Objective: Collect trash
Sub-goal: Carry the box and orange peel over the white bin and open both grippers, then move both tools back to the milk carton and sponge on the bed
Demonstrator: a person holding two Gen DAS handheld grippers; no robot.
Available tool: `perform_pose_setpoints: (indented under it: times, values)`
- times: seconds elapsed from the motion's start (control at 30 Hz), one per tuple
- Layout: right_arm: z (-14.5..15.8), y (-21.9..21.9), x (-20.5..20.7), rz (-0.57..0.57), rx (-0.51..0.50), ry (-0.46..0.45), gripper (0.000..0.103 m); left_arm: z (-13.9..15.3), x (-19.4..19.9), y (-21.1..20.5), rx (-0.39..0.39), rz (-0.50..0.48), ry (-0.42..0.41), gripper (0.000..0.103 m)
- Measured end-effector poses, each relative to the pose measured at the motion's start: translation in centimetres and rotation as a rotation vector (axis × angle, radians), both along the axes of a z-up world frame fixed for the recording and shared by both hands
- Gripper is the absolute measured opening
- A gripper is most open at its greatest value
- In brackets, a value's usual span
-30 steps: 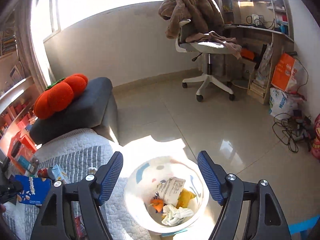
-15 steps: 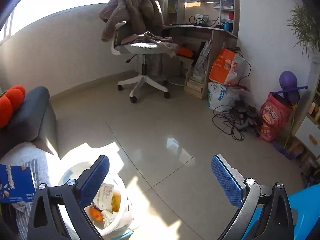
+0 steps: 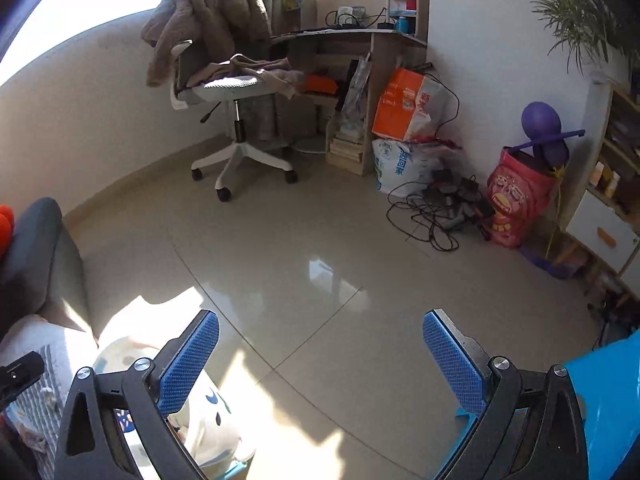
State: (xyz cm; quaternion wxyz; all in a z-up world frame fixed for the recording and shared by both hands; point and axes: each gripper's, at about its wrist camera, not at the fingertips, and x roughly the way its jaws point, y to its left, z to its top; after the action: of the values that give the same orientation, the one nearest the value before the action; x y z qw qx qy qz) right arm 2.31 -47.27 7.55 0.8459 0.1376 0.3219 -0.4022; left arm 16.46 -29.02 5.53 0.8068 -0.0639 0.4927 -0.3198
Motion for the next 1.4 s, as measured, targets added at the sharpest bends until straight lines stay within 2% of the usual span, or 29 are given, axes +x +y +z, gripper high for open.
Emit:
perform_pose_setpoints:
  times: [0.1, 0.37, 0.63, 0.9, 1.17, 1.4]
  values:
    - [0.0, 0.0, 0.1, -0.005, -0.007, 0.002, 0.103, -0.3, -0.4, 0.1, 0.035, 0.005, -0.013, 0.050]
    - [0.0, 1.9, 1.2, 0.047, -0.026, 0.023, 0.103, -0.2, -1.4, 2.1, 0.170, 0.081, -0.117, 0.079]
    - [-0.6, 6.5, 4.1, 0.171, -0.071, 0.077, 0.103, -0.3, -2.3, 5.9, 0.289, 0.178, -0.212, 0.080]
    - [-1.6, 13.8, 7.5, 0.341, -0.151, 0.135, 0.103, -1.1, -3.2, 11.7, 0.345, 0.275, -0.226, 0.082]
    - [-3.4, 20.9, 10.8, 0.511, -0.166, 0.191, 0.103, -3.3, -4.1, 19.0, 0.409, 0.360, -0.172, 0.082]
    - [-4.9, 27.1, 14.1, 0.644, -0.130, 0.207, 0.103, -4.5, -3.9, 26.1, 0.412, 0.448, -0.099, 0.082]
